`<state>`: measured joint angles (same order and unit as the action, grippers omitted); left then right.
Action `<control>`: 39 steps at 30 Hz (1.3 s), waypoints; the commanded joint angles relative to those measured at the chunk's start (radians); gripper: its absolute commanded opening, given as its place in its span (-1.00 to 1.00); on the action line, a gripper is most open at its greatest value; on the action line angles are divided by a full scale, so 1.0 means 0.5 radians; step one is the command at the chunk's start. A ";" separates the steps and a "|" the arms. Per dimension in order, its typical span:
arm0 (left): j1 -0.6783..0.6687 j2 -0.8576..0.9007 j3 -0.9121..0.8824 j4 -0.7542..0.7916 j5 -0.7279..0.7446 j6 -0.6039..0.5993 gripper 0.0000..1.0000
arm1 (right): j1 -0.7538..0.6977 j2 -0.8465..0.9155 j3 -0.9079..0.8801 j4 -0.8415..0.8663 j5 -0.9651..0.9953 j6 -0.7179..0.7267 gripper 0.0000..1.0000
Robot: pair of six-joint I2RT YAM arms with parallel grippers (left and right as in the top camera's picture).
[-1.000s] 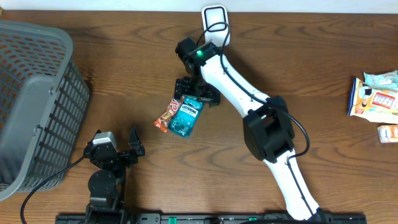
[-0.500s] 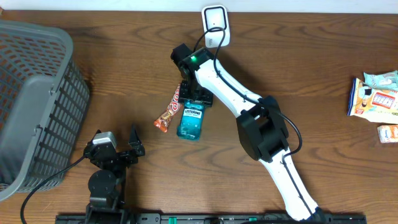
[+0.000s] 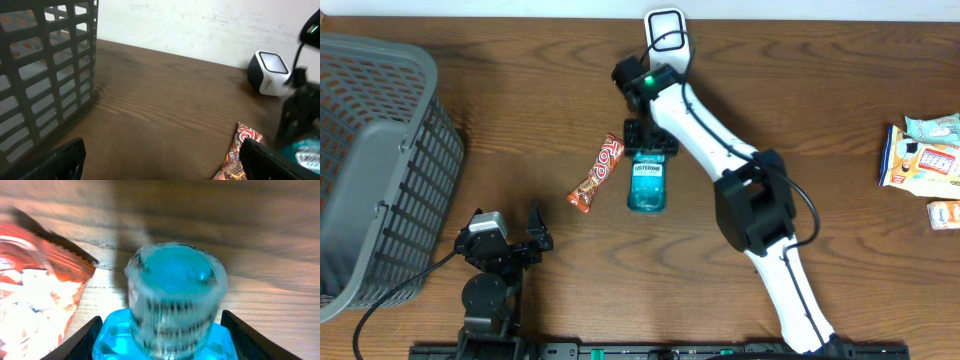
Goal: Scan the item barcode
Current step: 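Reach the right gripper to the blue mouthwash bottle and grasp it, then lift the mouthwash bottle and hold it at the white scanner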
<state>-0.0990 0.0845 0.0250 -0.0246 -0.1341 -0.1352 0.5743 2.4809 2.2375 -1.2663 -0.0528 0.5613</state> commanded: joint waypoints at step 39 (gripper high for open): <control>0.009 0.000 -0.042 -0.069 -0.032 -0.017 0.96 | 0.182 -0.375 -0.468 0.689 1.830 1.019 -0.20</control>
<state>-0.0990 0.0845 0.0250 -0.0250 -0.1341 -0.1352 0.6617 2.3138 2.0090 -0.9203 0.7845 0.9623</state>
